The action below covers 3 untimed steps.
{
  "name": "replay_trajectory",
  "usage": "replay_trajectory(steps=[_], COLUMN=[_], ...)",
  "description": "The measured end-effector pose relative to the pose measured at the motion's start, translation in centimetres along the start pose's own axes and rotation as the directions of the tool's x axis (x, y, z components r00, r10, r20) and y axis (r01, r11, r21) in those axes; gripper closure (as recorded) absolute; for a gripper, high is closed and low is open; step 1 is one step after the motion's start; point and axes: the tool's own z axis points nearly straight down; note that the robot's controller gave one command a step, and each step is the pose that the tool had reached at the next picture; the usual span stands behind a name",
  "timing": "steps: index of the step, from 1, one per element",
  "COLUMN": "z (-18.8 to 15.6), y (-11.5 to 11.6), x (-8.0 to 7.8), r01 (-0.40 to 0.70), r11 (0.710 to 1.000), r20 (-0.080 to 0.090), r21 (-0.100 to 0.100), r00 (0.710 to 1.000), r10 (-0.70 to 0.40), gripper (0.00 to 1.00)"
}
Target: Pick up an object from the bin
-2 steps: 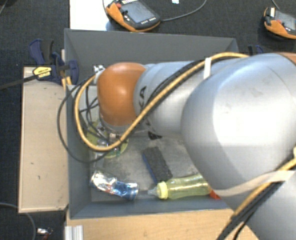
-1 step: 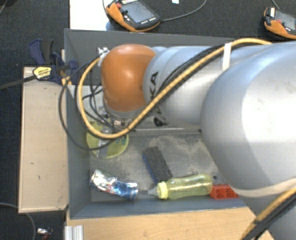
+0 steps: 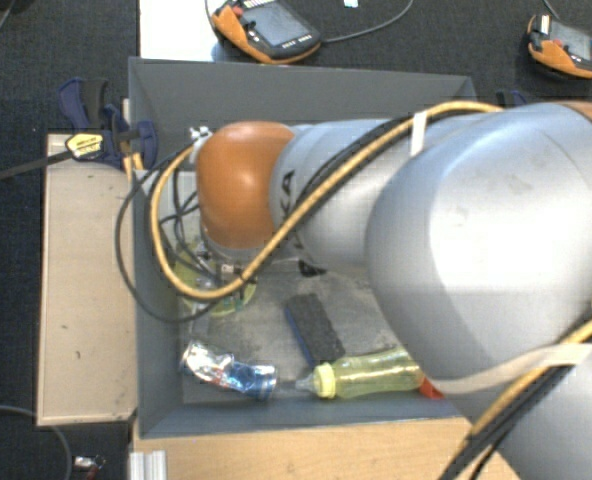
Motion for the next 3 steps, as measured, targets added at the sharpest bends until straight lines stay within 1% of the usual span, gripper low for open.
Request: replay_trajectory(steps=[1,2,3], z=[0.7,0.8,0.8], y=[0.1,-0.1,-0.1], x=[1.2,-1.0,-1.0], r01=[-0.190,-0.246,-0.247], r11=[0.982,0.969,0.969], r20=[0.014,-0.008,-0.008], r21=[-0.011,0.002,0.002], r00=[0.982,0.969,0.969], r10=[0.190,0.246,0.247], gripper=[0.00,1.00,1.00])
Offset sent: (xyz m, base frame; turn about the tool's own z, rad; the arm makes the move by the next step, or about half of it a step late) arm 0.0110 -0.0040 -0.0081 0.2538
